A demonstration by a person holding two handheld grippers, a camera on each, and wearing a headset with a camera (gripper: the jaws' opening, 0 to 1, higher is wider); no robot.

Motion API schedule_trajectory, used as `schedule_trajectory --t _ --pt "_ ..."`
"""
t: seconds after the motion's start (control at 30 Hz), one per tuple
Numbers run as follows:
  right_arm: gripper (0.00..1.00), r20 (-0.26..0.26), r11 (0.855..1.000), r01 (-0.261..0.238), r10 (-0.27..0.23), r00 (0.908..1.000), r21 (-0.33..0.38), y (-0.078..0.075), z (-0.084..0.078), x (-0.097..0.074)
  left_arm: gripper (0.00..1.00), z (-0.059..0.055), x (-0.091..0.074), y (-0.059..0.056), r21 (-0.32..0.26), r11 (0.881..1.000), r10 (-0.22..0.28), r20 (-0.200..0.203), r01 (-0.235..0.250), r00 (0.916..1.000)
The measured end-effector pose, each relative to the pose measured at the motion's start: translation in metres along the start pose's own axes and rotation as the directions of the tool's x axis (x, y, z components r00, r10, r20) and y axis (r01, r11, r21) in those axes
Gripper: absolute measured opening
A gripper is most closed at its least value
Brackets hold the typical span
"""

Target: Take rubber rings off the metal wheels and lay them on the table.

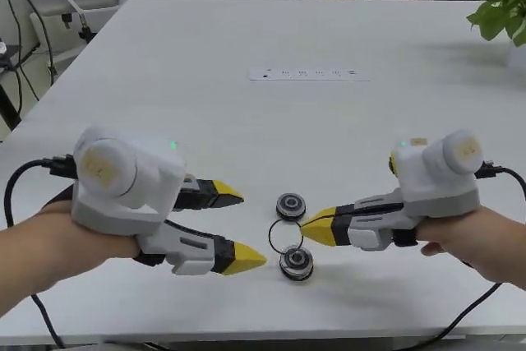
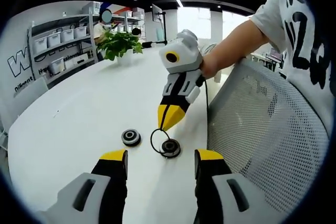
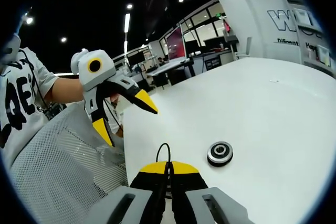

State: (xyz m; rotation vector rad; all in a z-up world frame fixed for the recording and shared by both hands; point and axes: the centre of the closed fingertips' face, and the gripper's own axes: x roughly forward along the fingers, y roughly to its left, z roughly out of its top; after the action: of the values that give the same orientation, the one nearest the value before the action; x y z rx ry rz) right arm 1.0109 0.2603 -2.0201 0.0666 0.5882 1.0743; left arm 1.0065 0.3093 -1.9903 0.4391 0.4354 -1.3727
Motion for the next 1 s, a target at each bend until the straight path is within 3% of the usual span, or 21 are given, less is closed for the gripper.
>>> schedule_trajectory --t 0.37,0.63,1.0 --pt "0.00 0.014 1.000 -0.014 0.014 0.9998 -0.002 -0.002 0.009 0.020 0.57 -0.010 -0.026 0.012 -0.055 0.996 0.069 0.016 -0.068 0.9975" --pt "0.00 -0.010 1.000 -0.013 0.013 0.9999 -0.005 -0.005 0.005 0.036 0.61 -0.018 -0.033 0.012 -0.073 0.993 0.089 0.006 -0.088 0.9960" --pt "0.00 -0.039 1.000 0.002 -0.002 0.9992 -0.017 -0.008 -0.004 0.054 0.61 -0.020 -0.038 0.015 -0.081 0.991 0.103 0.002 -0.102 0.9947"
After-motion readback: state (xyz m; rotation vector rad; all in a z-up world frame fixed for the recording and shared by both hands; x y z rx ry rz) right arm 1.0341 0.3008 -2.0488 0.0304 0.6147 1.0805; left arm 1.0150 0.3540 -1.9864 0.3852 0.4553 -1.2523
